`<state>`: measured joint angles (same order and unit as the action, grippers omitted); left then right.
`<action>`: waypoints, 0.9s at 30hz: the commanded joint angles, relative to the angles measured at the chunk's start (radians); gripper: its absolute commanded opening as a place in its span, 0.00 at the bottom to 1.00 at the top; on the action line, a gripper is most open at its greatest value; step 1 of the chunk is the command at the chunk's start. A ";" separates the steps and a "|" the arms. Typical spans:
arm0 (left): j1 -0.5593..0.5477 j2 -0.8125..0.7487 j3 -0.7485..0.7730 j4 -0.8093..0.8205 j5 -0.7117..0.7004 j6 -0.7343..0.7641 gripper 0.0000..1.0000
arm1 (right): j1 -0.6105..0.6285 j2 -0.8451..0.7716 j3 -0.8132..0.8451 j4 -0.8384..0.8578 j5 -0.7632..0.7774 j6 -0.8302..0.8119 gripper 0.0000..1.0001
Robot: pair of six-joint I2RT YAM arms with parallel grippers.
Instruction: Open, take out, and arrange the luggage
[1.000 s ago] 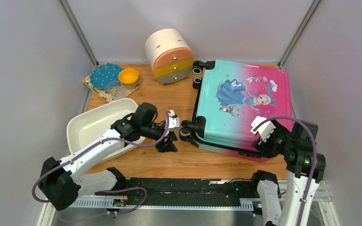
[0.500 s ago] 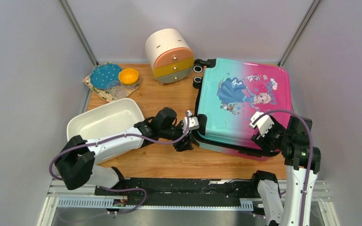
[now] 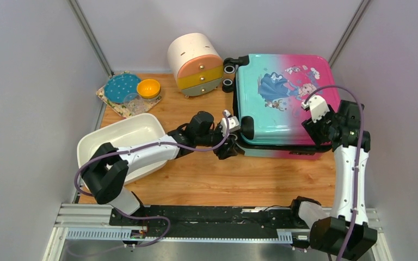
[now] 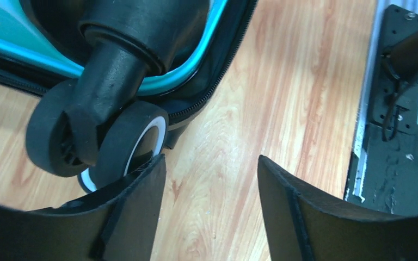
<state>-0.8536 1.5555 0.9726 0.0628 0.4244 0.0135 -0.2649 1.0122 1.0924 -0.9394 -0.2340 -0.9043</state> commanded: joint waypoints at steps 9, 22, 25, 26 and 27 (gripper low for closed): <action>0.142 -0.215 0.026 -0.164 0.116 0.298 0.81 | -0.062 -0.092 0.083 -0.272 -0.310 0.136 0.71; 0.137 0.044 0.169 -0.129 0.263 0.505 0.83 | -0.063 -0.142 0.032 -0.380 -0.369 0.128 0.73; 0.133 0.097 0.198 -0.098 0.241 0.474 0.84 | -0.063 -0.162 0.011 -0.400 -0.381 0.110 0.72; 0.133 0.115 0.202 -0.090 0.240 0.471 0.84 | -0.063 -0.170 0.008 -0.410 -0.389 0.102 0.72; 0.131 0.123 0.212 -0.086 0.235 0.471 0.84 | -0.063 -0.173 0.004 -0.418 -0.404 0.093 0.72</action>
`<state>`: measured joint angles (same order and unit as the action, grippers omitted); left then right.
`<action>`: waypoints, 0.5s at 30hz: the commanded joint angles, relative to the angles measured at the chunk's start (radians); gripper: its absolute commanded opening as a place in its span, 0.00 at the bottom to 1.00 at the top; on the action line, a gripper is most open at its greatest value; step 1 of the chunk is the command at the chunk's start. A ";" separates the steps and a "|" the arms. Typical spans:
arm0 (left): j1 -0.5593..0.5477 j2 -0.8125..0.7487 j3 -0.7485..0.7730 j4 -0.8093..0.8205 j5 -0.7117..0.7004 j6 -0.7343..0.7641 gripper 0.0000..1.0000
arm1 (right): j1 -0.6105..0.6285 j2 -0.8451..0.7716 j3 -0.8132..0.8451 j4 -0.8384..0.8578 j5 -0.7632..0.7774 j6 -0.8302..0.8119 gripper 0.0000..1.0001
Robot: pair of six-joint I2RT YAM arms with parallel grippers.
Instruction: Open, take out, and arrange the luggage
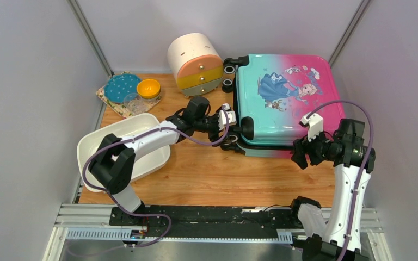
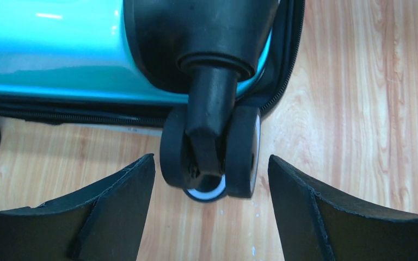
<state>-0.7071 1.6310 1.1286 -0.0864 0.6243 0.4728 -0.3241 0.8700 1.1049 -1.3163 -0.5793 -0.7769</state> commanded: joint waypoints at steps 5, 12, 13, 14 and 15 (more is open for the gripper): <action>-0.026 0.078 0.066 0.067 0.012 0.013 0.84 | -0.004 -0.040 -0.010 -0.072 -0.079 -0.058 0.72; -0.017 0.009 0.051 0.142 0.126 -0.063 0.13 | -0.004 -0.039 -0.023 -0.072 -0.031 -0.104 0.68; -0.017 0.001 0.062 0.151 0.138 -0.100 0.02 | -0.004 -0.049 -0.027 -0.073 -0.039 -0.126 0.68; -0.015 -0.014 0.083 0.174 0.143 -0.137 0.00 | -0.004 -0.057 -0.028 -0.087 -0.075 -0.143 0.66; -0.012 -0.020 0.097 0.183 0.147 -0.201 0.00 | -0.004 -0.077 -0.022 -0.127 -0.103 -0.159 0.66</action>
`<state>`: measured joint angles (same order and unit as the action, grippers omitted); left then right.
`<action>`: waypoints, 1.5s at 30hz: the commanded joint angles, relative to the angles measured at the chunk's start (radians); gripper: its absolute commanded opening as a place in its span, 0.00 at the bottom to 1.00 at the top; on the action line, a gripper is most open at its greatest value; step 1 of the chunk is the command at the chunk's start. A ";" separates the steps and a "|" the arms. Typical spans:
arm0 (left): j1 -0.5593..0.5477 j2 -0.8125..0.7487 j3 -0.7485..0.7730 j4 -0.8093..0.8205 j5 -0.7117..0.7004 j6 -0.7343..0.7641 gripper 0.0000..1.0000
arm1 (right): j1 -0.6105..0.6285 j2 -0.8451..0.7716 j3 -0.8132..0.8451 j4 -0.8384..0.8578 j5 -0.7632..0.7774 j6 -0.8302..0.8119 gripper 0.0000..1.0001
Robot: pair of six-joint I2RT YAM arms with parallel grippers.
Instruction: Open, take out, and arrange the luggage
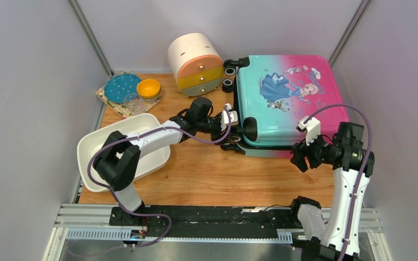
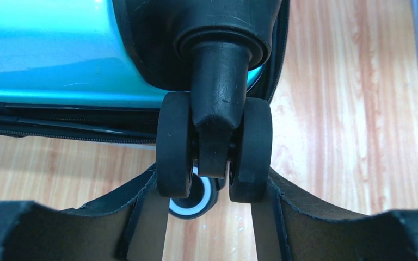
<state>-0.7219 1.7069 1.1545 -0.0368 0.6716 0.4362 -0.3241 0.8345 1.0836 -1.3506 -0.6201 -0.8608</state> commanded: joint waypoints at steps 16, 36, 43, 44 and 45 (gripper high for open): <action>0.121 -0.092 0.286 0.354 -0.060 -0.513 0.00 | -0.003 -0.248 -0.255 0.385 -0.073 0.026 0.50; 0.176 -0.225 0.193 0.253 -0.173 -0.548 0.79 | 0.068 0.190 -0.068 1.338 0.207 0.581 0.57; 0.177 -0.527 -0.246 0.321 -0.153 -0.054 0.80 | 0.109 0.313 0.114 1.341 0.226 0.644 0.58; 0.176 -0.546 -0.266 0.293 -0.105 -0.015 0.80 | 0.112 0.342 0.149 1.341 0.232 0.654 0.58; 0.171 -0.555 -0.275 0.217 -0.014 0.013 0.79 | 0.123 0.357 0.165 1.341 0.240 0.658 0.58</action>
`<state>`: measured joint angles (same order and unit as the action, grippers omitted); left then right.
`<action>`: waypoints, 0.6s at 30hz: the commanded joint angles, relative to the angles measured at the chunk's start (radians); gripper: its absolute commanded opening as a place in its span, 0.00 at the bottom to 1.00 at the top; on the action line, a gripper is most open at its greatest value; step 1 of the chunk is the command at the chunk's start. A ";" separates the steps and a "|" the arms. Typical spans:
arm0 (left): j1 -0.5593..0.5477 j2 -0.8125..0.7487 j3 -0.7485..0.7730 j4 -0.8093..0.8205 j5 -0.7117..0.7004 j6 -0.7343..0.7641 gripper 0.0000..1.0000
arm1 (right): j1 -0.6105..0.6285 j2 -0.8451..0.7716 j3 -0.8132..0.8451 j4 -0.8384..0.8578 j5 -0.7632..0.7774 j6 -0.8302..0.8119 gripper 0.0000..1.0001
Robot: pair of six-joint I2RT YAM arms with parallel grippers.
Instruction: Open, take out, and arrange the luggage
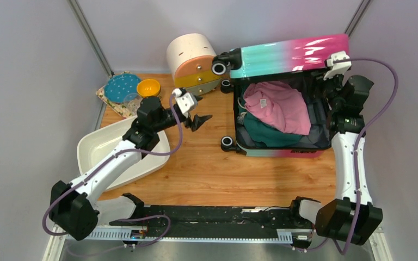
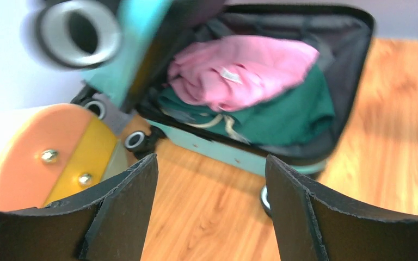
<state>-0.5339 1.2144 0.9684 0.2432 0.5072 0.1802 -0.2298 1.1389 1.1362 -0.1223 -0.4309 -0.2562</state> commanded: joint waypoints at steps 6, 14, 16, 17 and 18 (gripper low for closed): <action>-0.196 0.156 0.082 -0.282 0.140 0.415 0.77 | 0.063 0.166 0.233 0.168 0.110 0.075 0.59; -0.313 0.563 0.427 -0.361 0.224 0.469 0.79 | 0.087 0.312 0.364 0.154 0.162 0.074 0.59; -0.336 0.609 0.512 -0.456 0.255 0.493 0.79 | 0.092 0.343 0.404 0.154 0.193 0.069 0.60; -0.345 0.637 0.520 -0.466 0.276 0.496 0.79 | 0.092 0.354 0.416 0.156 0.205 0.066 0.61; -0.350 0.648 0.518 -0.475 0.286 0.502 0.79 | 0.093 0.363 0.430 0.158 0.233 0.067 0.61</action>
<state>-0.8585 1.8256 1.4204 -0.1226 0.6815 0.6155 -0.1486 1.4677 1.4765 -0.0254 -0.2840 -0.1947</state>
